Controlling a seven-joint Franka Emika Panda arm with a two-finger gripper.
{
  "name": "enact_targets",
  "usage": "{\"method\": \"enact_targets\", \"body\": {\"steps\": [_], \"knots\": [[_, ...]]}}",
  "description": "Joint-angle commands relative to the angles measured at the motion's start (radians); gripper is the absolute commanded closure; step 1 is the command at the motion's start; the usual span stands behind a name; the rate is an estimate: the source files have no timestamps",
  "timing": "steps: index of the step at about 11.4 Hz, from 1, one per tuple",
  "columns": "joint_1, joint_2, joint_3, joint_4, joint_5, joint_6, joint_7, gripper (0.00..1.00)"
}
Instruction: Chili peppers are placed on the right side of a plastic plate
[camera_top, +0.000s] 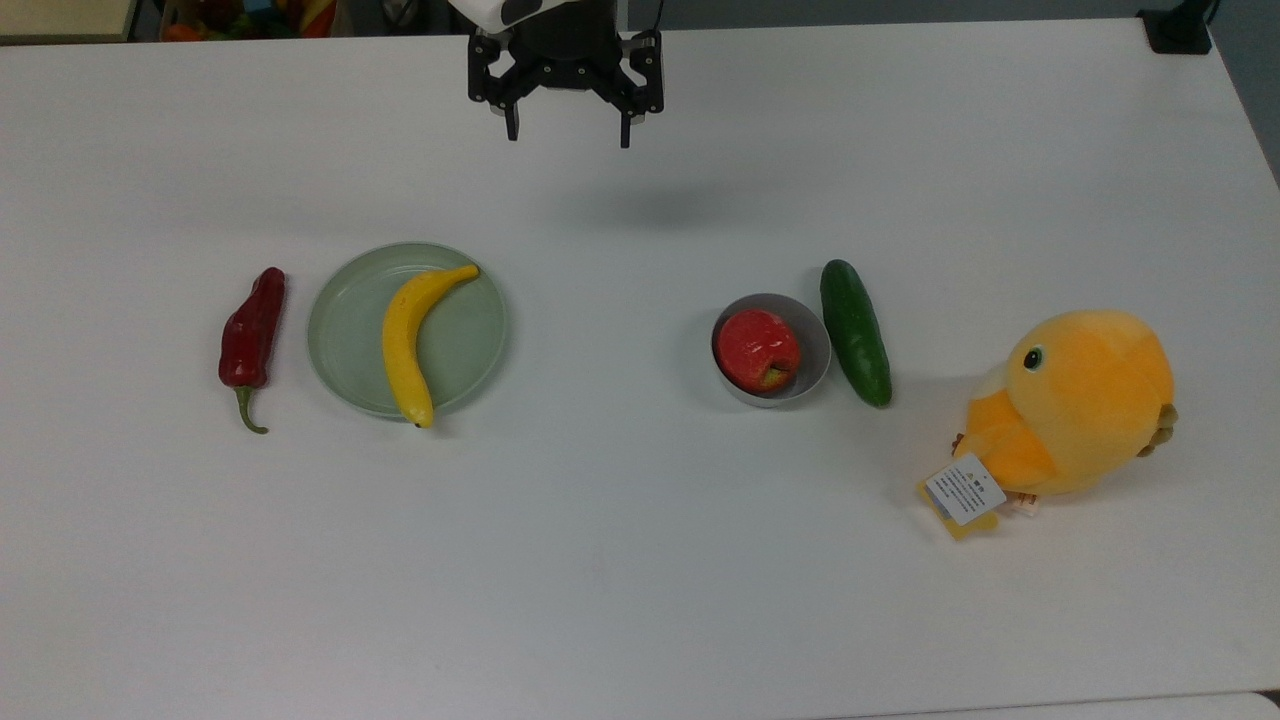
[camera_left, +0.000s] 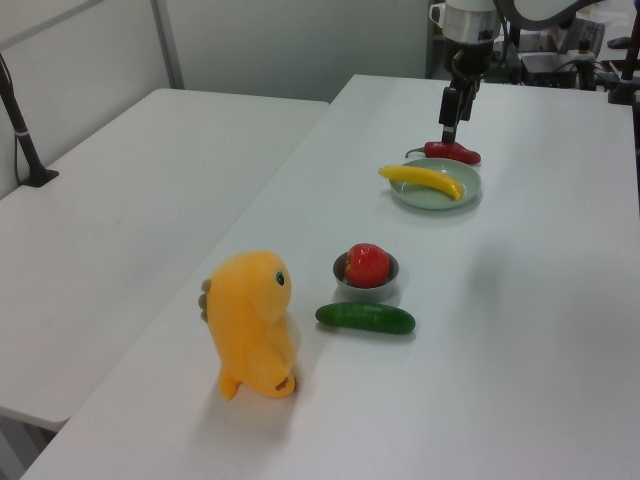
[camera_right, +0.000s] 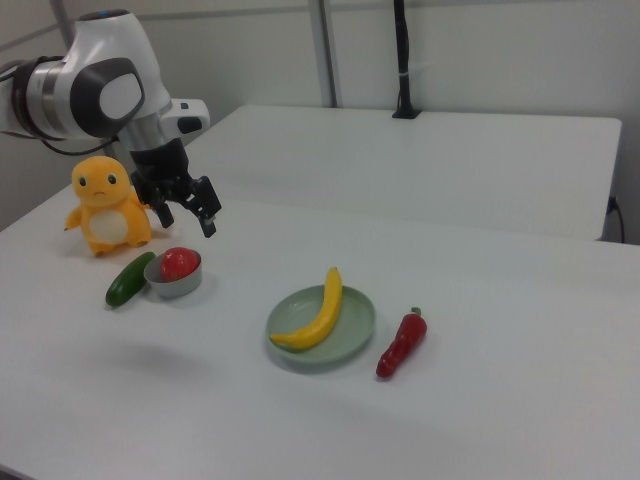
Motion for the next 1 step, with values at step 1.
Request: {"method": "enact_targets", "body": {"steps": [1], "knots": [[-0.005, -0.029, 0.005, -0.017, 0.016, -0.025, -0.030, 0.00]]}}
